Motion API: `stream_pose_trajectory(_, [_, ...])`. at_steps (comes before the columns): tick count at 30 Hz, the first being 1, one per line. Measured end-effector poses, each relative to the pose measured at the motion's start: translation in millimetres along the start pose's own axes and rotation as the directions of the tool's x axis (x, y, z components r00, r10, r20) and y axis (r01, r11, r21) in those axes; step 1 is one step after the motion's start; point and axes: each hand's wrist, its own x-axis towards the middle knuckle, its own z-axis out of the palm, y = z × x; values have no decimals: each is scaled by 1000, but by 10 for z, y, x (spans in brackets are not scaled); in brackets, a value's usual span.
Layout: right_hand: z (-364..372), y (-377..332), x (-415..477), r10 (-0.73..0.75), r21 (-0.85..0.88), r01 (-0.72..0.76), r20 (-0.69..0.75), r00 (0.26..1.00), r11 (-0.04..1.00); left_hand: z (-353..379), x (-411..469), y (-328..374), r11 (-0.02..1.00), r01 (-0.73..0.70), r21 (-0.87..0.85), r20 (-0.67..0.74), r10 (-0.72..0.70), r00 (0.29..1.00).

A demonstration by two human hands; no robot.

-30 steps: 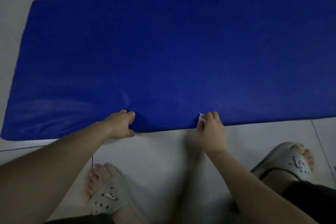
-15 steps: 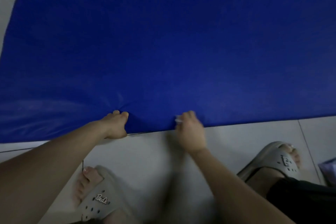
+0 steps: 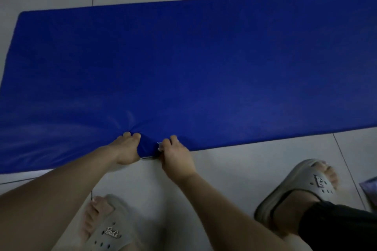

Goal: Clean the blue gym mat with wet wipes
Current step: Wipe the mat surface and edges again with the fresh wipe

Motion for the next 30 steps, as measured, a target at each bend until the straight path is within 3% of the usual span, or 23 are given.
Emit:
stream_pose_trajectory(2, [-206, 384, -91, 32, -34, -33, -42, 999, 999, -11, 10, 23, 1000, 1, -8, 7, -1, 1000])
stream_pose_trajectory(5, [-640, 1126, -329, 205, -31, -218, -225, 952, 976, -4, 11, 10, 1000, 8, -3, 18, -8, 1000])
stream_pose_trajectory(8, [-981, 1619, -499, 478, 72, -484, -331, 813, 872, 10, 9, 22, 1000, 6, 24, 4, -6, 1000])
stream_pose_trajectory(11, [-888, 1519, -400, 692, 235, -654, -336, 639, 719, -20, -45, 47, 998, 16, 68, 7, -17, 1000])
stream_pose_trajectory(12, [-771, 1362, -359, 682, 267, -628, -322, 657, 731, -32, -63, 62, 997, 28, 76, 7, -28, 1000])
stream_pose_trajectory(15, [-352, 792, -277, 425, 274, -363, -215, 879, 890, -17, -87, 163, 991, 96, 96, -20, -94, 995])
stream_pose_trajectory(16, [-272, 673, -265, 347, 249, -297, -187, 919, 922, -7, -103, 228, 984, 136, 112, -45, -132, 990])
stream_pose_trajectory(18, [-293, 693, -245, 267, 182, -236, -168, 949, 955, -21, -146, 420, 964, 201, 173, -115, -183, 976])
stream_pose_trajectory(21, [-594, 1103, -323, 244, 98, -228, -211, 946, 969, -105, -145, 763, 948, 145, 283, -183, -95, 978])
stream_pose_trajectory(23, [-856, 1513, -373, 391, 141, -365, -291, 873, 920, -151, -125, 972, 948, 58, 313, -236, 18, 972])
stream_pose_trajectory(26, [-1217, 2038, -430, 638, 215, -602, -324, 699, 769, -175, -64, 1259, 901, -92, 423, -274, 224, 935])
stream_pose_trajectory(30, [-1449, 2393, -428, 827, 336, -761, -319, 463, 556, -118, 3, 1733, 885, -253, 390, -247, 366, 898])
